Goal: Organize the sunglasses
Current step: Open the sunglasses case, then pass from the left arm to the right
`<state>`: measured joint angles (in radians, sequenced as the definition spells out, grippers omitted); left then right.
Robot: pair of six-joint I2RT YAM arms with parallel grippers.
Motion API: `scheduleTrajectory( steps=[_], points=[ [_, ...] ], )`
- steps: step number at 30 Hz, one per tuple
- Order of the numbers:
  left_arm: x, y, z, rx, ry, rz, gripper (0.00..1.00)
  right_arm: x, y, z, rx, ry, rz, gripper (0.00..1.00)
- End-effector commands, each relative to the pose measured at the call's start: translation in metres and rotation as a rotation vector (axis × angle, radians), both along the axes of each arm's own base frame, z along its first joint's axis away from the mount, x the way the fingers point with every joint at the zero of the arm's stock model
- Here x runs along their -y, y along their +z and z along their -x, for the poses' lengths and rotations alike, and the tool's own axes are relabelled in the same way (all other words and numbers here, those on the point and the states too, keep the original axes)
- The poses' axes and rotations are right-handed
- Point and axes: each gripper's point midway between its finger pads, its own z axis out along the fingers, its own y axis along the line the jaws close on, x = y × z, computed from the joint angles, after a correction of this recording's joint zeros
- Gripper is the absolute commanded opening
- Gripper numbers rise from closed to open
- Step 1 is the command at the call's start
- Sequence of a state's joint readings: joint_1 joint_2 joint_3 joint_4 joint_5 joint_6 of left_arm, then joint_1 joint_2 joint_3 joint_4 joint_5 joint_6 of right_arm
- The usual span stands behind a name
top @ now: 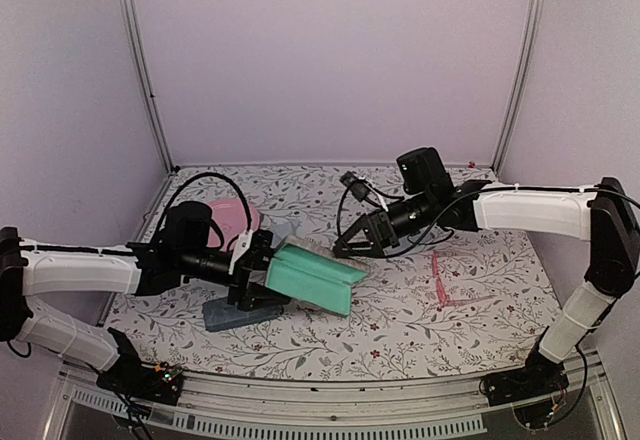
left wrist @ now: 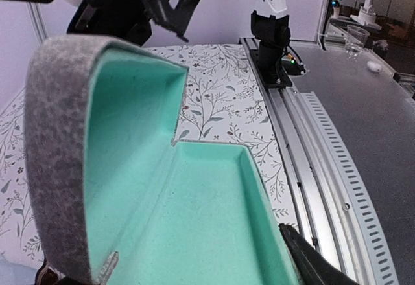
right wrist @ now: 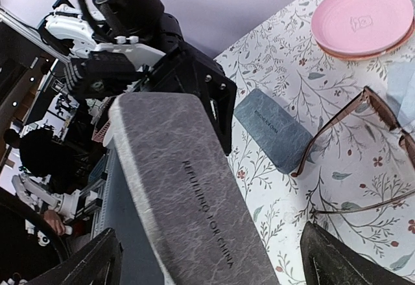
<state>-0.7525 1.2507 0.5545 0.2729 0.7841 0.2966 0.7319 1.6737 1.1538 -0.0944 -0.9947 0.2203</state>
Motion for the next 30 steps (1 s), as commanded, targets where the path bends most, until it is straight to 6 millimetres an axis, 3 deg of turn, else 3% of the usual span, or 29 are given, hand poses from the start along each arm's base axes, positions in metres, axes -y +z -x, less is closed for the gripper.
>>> scheduleTrajectory(
  steps=[1, 3, 7, 12, 20, 28, 30],
  points=[
    [0.004, 0.022, -0.004, 0.02, 0.027, 0.081, 0.0, 0.016, 0.032, 0.002, 0.2, -0.031, 0.002, 0.99],
    [0.005, 0.024, -0.006, 0.0, 0.037, 0.088, 0.0, 0.02, 0.033, 0.006, 0.276, -0.033, 0.026, 0.99],
    [0.007, 0.028, -0.009, -0.031, 0.033, 0.103, 0.0, 0.024, 0.014, 0.002, 0.425, -0.076, 0.16, 0.97],
    [0.013, 0.032, -0.01, -0.069, 0.01, 0.111, 0.0, 0.023, -0.003, 0.0, 0.484, -0.074, 0.254, 0.81],
    [0.018, 0.026, -0.013, -0.109, -0.002, 0.092, 0.0, 0.014, -0.007, 0.003, 0.572, -0.064, 0.281, 0.5],
    [0.02, 0.02, -0.014, -0.128, -0.005, 0.079, 0.0, 0.018, -0.006, 0.003, 0.622, -0.061, 0.284, 0.32],
    [0.021, 0.018, -0.014, -0.136, -0.009, 0.076, 0.05, 0.02, -0.007, 0.003, 0.623, -0.064, 0.289, 0.28]
  ],
)
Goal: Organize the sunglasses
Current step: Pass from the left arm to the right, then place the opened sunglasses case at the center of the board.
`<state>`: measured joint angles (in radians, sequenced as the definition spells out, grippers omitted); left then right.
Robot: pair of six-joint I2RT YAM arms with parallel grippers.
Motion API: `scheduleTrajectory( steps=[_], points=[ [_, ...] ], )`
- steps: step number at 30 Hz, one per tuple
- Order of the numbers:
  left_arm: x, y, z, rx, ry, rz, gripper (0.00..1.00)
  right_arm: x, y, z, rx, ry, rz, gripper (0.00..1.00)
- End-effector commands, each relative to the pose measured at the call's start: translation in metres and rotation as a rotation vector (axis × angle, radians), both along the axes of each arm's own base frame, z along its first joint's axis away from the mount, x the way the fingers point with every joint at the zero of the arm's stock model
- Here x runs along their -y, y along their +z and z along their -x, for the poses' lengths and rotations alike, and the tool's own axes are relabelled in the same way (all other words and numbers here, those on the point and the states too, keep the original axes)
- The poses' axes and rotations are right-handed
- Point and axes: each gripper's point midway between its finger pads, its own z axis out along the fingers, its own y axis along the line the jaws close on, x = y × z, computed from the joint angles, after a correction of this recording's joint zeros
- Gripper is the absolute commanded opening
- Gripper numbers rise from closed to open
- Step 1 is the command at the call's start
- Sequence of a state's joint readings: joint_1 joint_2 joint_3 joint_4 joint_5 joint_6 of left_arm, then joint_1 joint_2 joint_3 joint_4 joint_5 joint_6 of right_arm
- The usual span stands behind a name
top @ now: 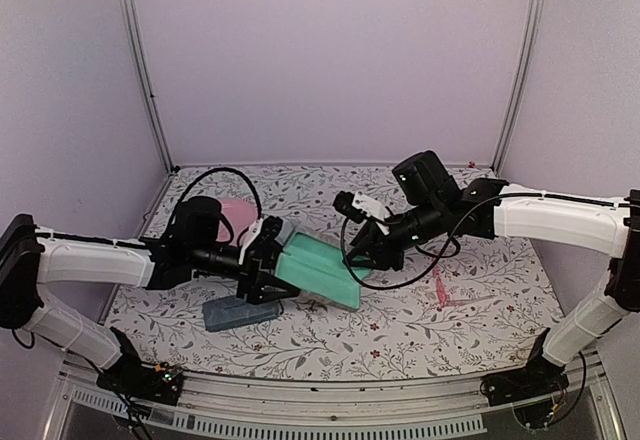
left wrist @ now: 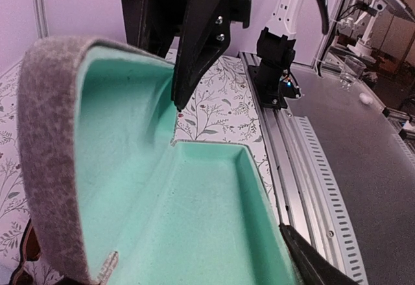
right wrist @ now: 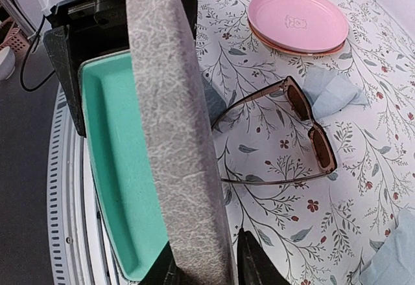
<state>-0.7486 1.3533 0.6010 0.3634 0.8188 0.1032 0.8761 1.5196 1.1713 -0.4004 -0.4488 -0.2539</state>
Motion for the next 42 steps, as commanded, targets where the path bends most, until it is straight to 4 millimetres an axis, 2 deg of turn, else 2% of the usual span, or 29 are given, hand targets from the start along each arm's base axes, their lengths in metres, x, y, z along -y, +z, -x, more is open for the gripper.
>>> scheduleTrajectory(
  steps=[1, 5, 10, 14, 19, 25, 32, 38, 42],
  points=[
    [0.006, 0.014, -0.002, 0.032, -0.032, 0.048, 0.07, 0.003, 0.009, -0.003, 0.054, -0.009, -0.002, 0.26],
    [0.007, 0.011, -0.003, 0.02, -0.029, 0.045, 0.16, 0.006, 0.006, -0.003, 0.055, -0.02, 0.01, 0.23],
    [0.006, 0.007, -0.003, 0.012, -0.021, 0.039, 0.4, 0.013, 0.003, 0.001, 0.05, -0.025, 0.022, 0.2],
    [0.006, 0.006, -0.005, -0.001, -0.005, 0.038, 0.7, 0.019, 0.001, 0.003, 0.046, -0.037, 0.037, 0.2],
    [0.002, 0.004, -0.011, 0.002, 0.037, 0.033, 0.97, 0.031, -0.006, 0.005, 0.043, -0.073, 0.072, 0.2],
    [-0.007, 0.006, -0.02, 0.024, 0.091, 0.033, 0.99, 0.048, -0.026, 0.001, 0.043, -0.147, 0.147, 0.15],
    [-0.028, 0.019, -0.038, 0.138, 0.252, 0.048, 0.99, 0.078, -0.065, -0.023, 0.094, -0.291, 0.344, 0.15],
    [-0.038, 0.027, -0.042, 0.211, 0.314, 0.059, 0.99, 0.097, -0.096, -0.041, 0.16, -0.336, 0.52, 0.14],
    [-0.038, 0.025, -0.043, 0.206, 0.316, 0.058, 0.99, 0.098, -0.112, -0.051, 0.185, -0.312, 0.609, 0.13]
  ],
)
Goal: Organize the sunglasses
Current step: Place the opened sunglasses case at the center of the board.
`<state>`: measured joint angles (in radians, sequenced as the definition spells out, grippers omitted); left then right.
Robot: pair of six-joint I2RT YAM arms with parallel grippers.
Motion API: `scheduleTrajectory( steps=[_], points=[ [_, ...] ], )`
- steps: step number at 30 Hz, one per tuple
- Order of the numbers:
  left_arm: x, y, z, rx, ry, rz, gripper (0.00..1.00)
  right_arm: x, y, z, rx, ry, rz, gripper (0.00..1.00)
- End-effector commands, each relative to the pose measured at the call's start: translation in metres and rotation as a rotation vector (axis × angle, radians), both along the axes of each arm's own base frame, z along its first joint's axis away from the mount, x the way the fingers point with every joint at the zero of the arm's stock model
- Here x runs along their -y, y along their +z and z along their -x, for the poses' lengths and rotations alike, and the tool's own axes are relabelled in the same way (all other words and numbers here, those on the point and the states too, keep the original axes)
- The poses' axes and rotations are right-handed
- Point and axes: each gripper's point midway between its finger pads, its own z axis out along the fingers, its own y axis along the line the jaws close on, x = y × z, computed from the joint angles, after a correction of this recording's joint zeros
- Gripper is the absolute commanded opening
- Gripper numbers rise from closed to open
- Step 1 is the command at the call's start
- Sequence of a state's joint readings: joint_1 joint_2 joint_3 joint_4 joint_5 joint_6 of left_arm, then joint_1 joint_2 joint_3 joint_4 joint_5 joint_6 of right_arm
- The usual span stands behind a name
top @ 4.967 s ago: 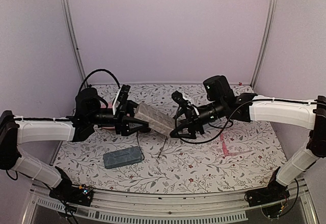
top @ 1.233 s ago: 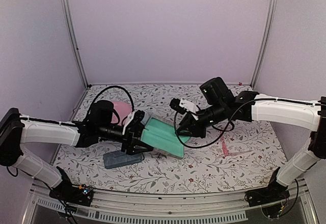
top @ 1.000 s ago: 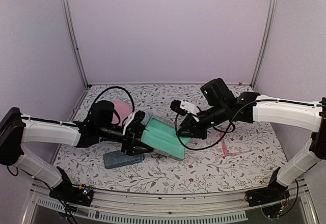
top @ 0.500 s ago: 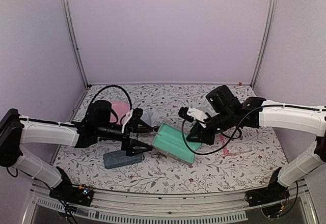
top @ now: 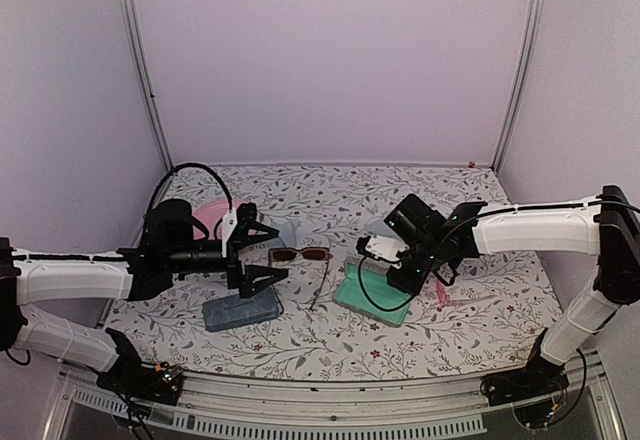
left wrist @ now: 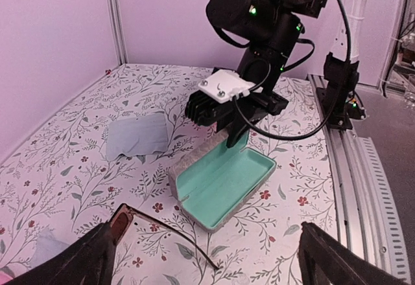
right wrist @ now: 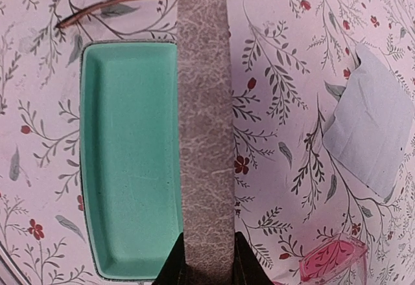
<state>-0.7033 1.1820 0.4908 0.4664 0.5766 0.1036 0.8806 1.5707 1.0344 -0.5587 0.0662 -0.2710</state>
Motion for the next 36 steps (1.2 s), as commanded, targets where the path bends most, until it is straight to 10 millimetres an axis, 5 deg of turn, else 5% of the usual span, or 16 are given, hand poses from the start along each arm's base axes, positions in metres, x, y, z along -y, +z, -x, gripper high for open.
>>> scheduleTrajectory(
  steps=[1, 15, 27, 36],
  points=[
    [-0.005, 0.001, -0.008, 0.034, 0.044, 0.004, 0.99, 0.003, -0.005, -0.02, 0.067, 0.002, 0.095, 0.13],
    [-0.01, -0.006, -0.017, 0.026, 0.105, -0.023, 0.99, -0.019, 0.0, -0.028, 0.098, 0.1, 0.06, 0.18],
    [-0.032, -0.015, -0.05, 0.034, 0.336, -0.102, 0.99, -0.025, -0.008, -0.023, 0.045, 0.104, 0.05, 0.36],
    [-0.049, -0.022, -0.066, -0.039, 0.477, -0.146, 0.99, -0.04, 0.036, -0.021, 0.082, 0.095, -0.105, 0.56]
  ],
)
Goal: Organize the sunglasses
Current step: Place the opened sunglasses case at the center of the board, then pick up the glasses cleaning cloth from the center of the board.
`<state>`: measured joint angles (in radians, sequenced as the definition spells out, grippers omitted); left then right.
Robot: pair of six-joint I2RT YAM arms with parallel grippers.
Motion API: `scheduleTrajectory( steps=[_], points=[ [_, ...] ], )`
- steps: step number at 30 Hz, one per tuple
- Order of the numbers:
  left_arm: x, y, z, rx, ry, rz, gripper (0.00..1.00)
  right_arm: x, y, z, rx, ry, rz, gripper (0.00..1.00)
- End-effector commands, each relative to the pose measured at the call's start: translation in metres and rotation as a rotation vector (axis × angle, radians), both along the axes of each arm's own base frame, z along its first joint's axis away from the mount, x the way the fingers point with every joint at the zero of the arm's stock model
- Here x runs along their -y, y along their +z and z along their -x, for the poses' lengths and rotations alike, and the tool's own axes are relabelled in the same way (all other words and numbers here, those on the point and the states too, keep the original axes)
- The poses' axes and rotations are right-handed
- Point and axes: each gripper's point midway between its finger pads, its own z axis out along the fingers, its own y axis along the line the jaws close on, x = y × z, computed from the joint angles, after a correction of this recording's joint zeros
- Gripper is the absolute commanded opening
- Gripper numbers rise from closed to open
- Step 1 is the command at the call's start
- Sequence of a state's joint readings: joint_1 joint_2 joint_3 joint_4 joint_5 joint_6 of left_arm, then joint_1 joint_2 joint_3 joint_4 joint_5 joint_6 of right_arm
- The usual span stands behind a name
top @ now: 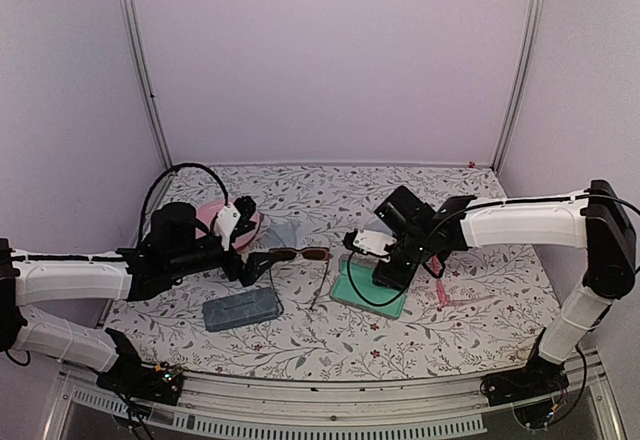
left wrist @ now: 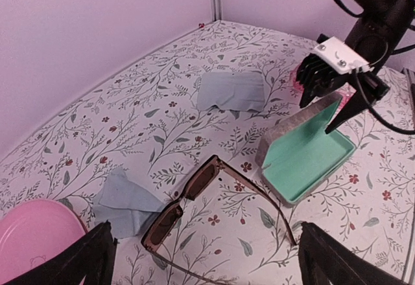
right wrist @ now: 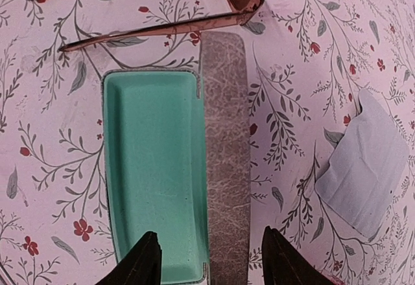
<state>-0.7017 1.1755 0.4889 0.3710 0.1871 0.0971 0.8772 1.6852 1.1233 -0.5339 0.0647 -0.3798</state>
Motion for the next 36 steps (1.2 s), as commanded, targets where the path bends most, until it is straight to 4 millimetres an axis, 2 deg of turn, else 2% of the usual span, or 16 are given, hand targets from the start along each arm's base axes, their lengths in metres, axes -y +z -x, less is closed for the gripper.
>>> scheduleTrajectory(
  steps=[1, 5, 7, 12, 16, 19, 21, 24, 29, 36],
  points=[
    [-0.014, 0.003, -0.014, -0.042, 0.12, -0.006, 0.99, -0.021, 0.052, -0.002, 0.051, 0.002, -0.168, 0.58],
    [-0.023, -0.005, -0.02, -0.118, 0.205, -0.004, 0.99, -0.02, 0.076, -0.009, 0.076, -0.052, -0.249, 0.67],
    [-0.025, -0.008, -0.023, -0.148, 0.239, -0.002, 0.99, -0.014, 0.085, -0.019, 0.077, -0.116, -0.289, 0.69],
    [-0.028, -0.006, -0.025, -0.193, 0.278, 0.032, 0.99, 0.024, 0.094, -0.059, 0.049, -0.361, -0.379, 0.7],
    [-0.03, -0.002, -0.026, -0.213, 0.305, 0.061, 0.99, 0.059, 0.075, -0.095, -0.052, -0.582, -0.438, 0.65],
    [-0.031, 0.002, -0.025, -0.224, 0.318, 0.077, 0.99, 0.08, 0.053, -0.118, -0.096, -0.68, -0.429, 0.61],
    [-0.032, 0.007, -0.024, -0.23, 0.326, 0.095, 0.98, 0.094, 0.031, -0.129, -0.13, -0.738, -0.403, 0.58],
    [-0.035, 0.014, -0.021, -0.233, 0.334, 0.116, 0.98, 0.109, 0.015, -0.15, -0.152, -0.801, -0.399, 0.55],
    [-0.044, 0.021, -0.016, -0.215, 0.361, 0.12, 0.98, 0.13, -0.02, -0.166, -0.202, -0.876, -0.382, 0.51],
    [-0.049, 0.025, -0.014, -0.191, 0.365, 0.11, 0.98, 0.144, -0.053, -0.174, -0.241, -0.908, -0.341, 0.46]
  ],
)
